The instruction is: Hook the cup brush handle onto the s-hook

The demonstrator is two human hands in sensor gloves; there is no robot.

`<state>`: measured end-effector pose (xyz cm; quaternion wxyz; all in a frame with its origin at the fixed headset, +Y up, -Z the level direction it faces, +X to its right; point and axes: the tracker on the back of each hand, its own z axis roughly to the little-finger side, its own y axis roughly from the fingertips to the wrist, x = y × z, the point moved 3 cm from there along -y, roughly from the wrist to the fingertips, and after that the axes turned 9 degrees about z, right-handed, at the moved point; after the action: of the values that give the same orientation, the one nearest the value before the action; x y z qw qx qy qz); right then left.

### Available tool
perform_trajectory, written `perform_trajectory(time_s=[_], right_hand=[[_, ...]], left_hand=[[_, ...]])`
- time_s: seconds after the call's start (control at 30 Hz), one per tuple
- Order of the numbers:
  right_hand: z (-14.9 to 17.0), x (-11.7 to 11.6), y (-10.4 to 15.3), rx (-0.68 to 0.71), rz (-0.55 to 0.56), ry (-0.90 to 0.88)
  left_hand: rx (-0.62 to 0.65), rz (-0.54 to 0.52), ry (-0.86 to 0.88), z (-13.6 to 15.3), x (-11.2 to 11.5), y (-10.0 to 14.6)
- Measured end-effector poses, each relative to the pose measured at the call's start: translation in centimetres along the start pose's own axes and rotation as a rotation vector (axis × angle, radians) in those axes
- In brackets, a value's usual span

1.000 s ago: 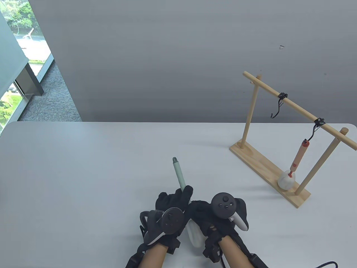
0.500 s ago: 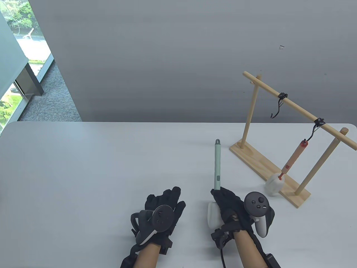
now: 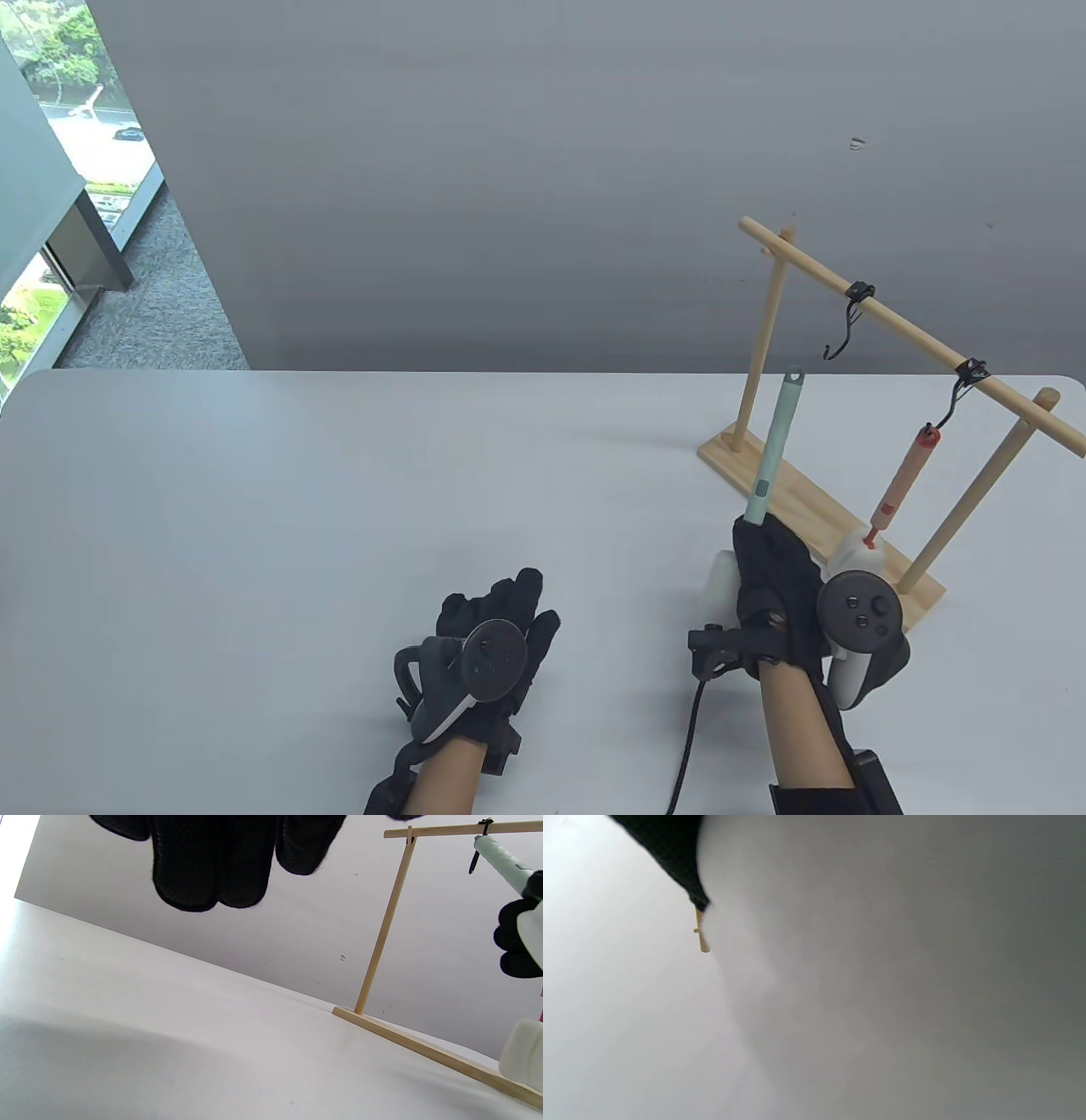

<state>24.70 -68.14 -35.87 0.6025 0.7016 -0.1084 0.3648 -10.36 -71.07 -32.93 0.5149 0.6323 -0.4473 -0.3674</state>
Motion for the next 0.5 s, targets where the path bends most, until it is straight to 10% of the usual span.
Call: perform_trajectory(time_s=[0.5], right_hand=[[-2.2,1.5,-2.9,-0.003,0.074,0.197]], left_hand=[[0.034,0.017,0.007,-1.0,0.2,0.1]])
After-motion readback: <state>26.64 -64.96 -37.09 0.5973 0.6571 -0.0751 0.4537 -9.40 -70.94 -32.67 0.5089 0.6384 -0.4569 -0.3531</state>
